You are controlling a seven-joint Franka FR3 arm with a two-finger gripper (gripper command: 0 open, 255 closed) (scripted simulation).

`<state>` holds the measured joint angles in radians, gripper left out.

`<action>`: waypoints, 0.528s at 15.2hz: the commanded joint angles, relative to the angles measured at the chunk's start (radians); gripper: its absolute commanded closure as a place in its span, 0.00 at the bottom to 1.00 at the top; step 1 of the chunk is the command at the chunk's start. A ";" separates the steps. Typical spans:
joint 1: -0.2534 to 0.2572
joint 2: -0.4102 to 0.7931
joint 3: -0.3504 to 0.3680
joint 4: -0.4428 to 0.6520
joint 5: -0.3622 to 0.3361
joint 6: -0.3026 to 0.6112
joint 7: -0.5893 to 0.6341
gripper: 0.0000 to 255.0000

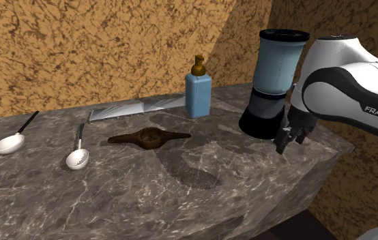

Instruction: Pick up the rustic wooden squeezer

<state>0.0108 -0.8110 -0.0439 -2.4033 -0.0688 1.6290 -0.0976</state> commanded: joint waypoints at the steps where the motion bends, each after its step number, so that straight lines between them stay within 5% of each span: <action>1: 0.000 0.000 0.000 0.000 0.000 0.000 0.000 0.00; 8: 0.062 0.208 0.092 0.164 0.064 0.032 0.062 0.00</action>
<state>0.0657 -0.6435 0.0369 -2.2734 -0.0117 1.6579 -0.0421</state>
